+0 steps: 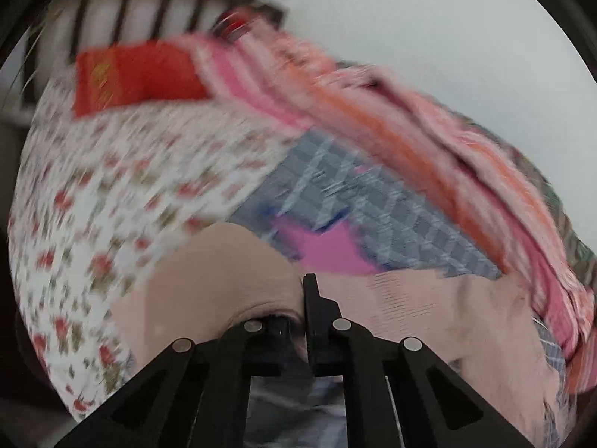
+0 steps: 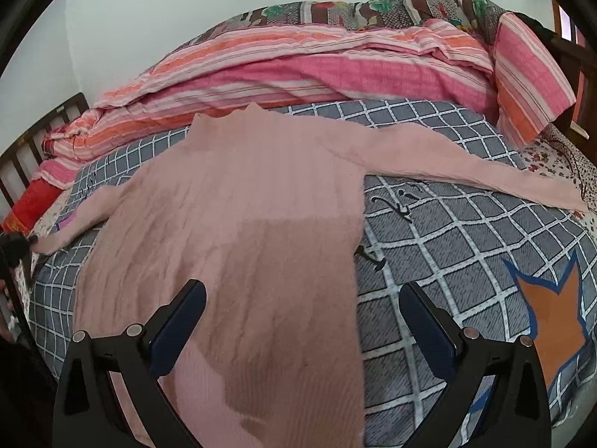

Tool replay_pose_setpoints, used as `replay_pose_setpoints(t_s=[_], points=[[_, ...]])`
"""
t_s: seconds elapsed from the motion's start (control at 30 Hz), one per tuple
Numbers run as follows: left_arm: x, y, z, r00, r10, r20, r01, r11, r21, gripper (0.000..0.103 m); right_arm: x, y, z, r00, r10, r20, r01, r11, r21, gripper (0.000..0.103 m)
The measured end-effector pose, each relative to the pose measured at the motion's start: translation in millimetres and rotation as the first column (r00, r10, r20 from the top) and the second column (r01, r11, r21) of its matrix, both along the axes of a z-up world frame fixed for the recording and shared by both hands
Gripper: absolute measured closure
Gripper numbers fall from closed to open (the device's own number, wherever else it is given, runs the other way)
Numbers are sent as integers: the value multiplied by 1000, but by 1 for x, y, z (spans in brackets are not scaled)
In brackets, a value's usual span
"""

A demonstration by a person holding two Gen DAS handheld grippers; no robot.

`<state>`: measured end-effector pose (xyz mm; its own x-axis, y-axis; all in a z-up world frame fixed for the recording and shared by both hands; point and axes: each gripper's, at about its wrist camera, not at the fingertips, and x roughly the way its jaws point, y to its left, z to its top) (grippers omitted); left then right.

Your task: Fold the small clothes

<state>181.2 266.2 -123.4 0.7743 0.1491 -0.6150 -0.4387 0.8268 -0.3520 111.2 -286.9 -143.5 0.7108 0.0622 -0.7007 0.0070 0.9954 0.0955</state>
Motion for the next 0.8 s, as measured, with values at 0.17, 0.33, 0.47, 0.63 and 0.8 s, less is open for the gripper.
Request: replay_pose_setpoints(t_s=[0.17, 0.33, 0.47, 0.63, 0.8], points=[[26, -60, 55, 990, -125, 71, 118, 989, 93, 96, 1, -17, 5, 1000, 5, 23, -5, 1000, -2, 2], [72, -155, 82, 951, -302, 71, 288, 943, 167, 96, -6, -43, 10, 999, -11, 47, 11, 1000, -7, 2], [104, -236, 83, 907, -419, 45, 404, 894, 192, 96, -11, -65, 9, 998, -35, 51, 35, 999, 5, 2], [124, -327, 63, 839, -544, 14, 532, 825, 191, 96, -18, -84, 3, 996, -77, 53, 76, 997, 26, 2], [132, -388, 24, 770, -636, -52, 638, 763, 107, 95, -20, -94, -9, 994, -104, 32, 103, 994, 32, 2]])
